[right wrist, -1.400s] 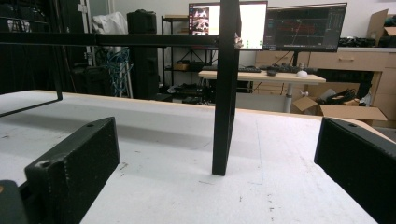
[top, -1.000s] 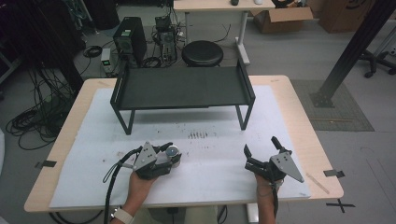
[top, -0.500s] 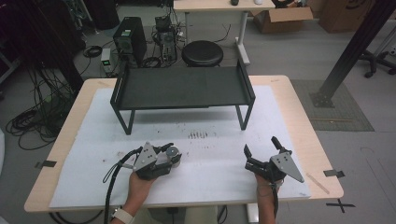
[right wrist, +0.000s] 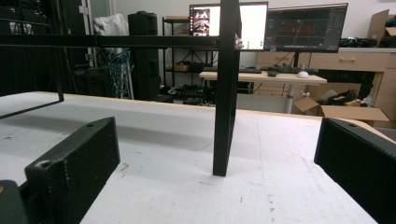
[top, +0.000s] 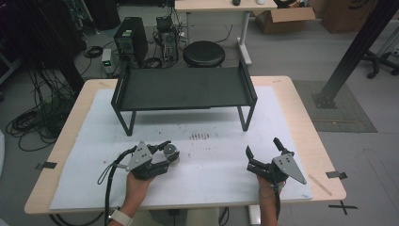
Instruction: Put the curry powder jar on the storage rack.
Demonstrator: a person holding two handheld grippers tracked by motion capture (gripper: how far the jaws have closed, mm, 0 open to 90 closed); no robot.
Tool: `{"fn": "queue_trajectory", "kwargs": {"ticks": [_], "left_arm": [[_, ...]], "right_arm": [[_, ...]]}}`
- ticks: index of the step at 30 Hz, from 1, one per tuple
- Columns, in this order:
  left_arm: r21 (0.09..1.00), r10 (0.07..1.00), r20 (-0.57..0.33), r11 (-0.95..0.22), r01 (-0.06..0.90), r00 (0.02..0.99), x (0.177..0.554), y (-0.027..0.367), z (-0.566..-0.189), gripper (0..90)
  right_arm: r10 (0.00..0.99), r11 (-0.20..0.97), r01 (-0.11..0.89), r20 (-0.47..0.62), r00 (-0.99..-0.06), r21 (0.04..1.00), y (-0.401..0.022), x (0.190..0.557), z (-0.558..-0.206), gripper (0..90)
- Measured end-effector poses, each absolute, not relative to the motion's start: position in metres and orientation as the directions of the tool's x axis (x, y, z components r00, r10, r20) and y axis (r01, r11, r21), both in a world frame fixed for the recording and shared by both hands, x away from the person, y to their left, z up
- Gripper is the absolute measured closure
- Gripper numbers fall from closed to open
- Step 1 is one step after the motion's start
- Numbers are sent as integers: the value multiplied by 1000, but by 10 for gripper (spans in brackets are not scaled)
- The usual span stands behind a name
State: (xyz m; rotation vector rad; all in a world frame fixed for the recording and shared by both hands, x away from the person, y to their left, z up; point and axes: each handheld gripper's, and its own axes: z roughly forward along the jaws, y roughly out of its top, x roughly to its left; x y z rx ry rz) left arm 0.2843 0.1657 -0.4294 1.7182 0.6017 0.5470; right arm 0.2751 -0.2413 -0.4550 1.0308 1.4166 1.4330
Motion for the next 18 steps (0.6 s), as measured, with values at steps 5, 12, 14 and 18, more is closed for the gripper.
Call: {"fn": "queue_trajectory", "kwargs": {"ticks": [5, 12, 14, 18], "left_arm": [[984, 660, 20, -147, 103, 751, 284, 174, -418, 487], [990, 668, -1, -102, 92, 744, 285, 185, -401, 487], [992, 670, -6, -92, 91, 742, 286, 188, -397, 487], [993, 675, -18, -72, 90, 738, 287, 193, -389, 487]], "right_arm": [[954, 5, -20, -11, -299, 1000, -241, 275, -455, 0], [954, 7, -19, -13, -299, 1000, -241, 275, -455, 0], [954, 7, -19, -13, -299, 1000, -241, 275, -455, 0], [954, 7, -19, -12, -299, 1000, -241, 275, -455, 0]]}}
